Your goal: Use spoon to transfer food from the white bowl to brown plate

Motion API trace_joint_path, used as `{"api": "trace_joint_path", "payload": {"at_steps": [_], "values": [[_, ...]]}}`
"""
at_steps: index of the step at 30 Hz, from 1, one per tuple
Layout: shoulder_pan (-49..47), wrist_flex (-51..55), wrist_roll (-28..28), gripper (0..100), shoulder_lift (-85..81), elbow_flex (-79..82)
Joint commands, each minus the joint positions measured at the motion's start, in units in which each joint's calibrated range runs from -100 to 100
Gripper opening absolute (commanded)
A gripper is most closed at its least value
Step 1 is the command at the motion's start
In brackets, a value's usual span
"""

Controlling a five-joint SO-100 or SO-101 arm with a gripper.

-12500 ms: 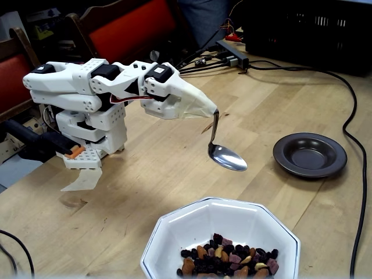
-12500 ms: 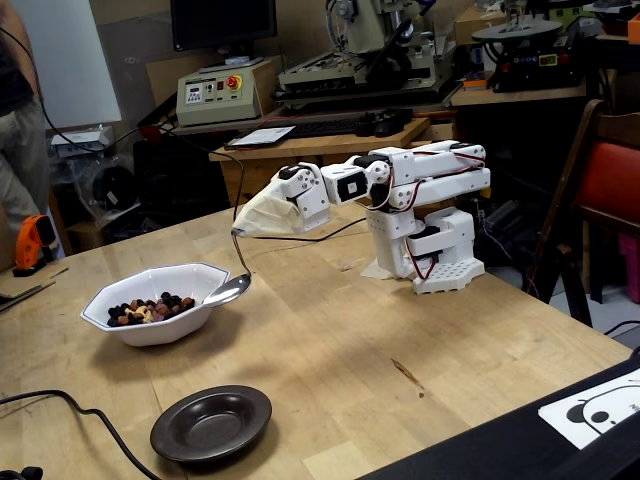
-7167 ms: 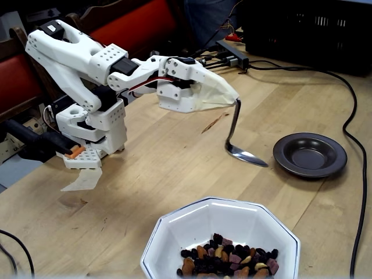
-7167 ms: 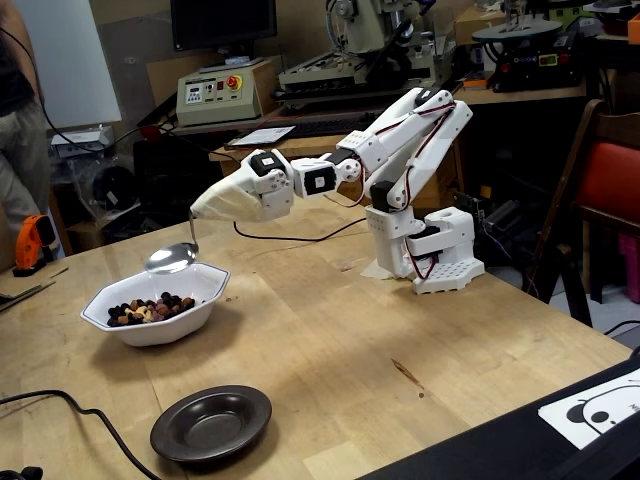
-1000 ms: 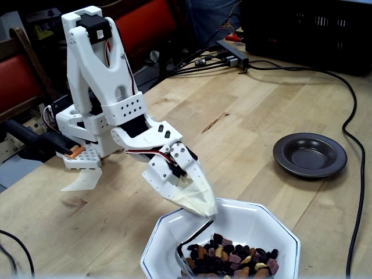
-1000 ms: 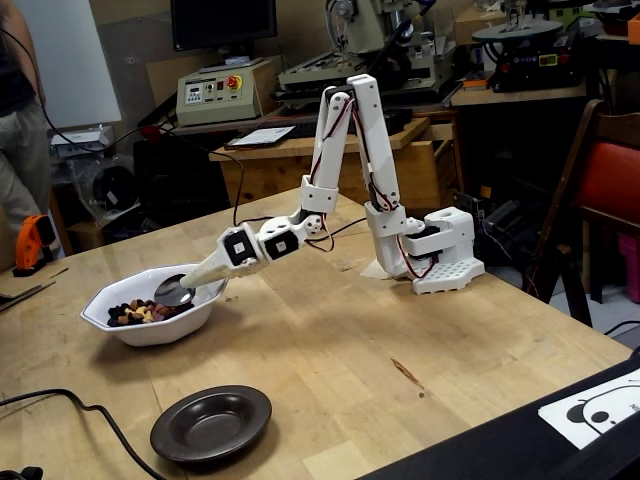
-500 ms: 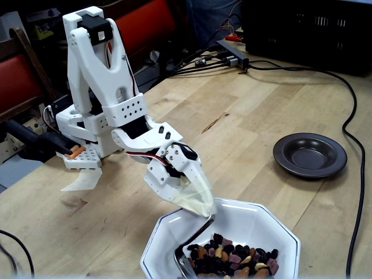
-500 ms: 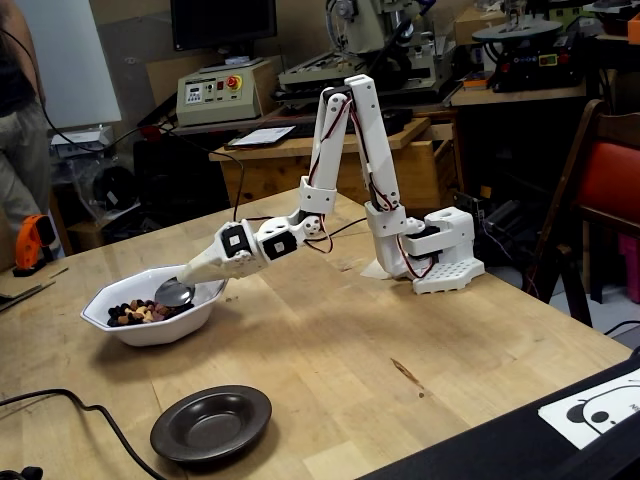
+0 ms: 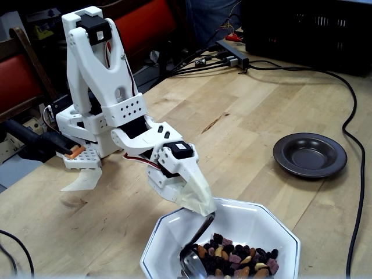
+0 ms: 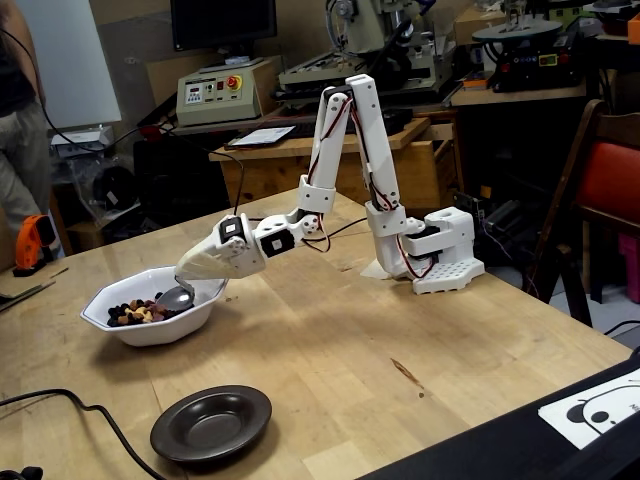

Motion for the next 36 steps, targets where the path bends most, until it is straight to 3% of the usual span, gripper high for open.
{"api": "trace_joint_path", "payload": {"at_steps": [1, 10, 36], "values": [[-3.8, -0.3, -0.3, 2, -1.1, -1.3], [-10.6, -0.3, -2.0, 2, -1.1, -1.4], [-7.1, -0.3, -14.7, 2, -4.9, -1.4]]}}
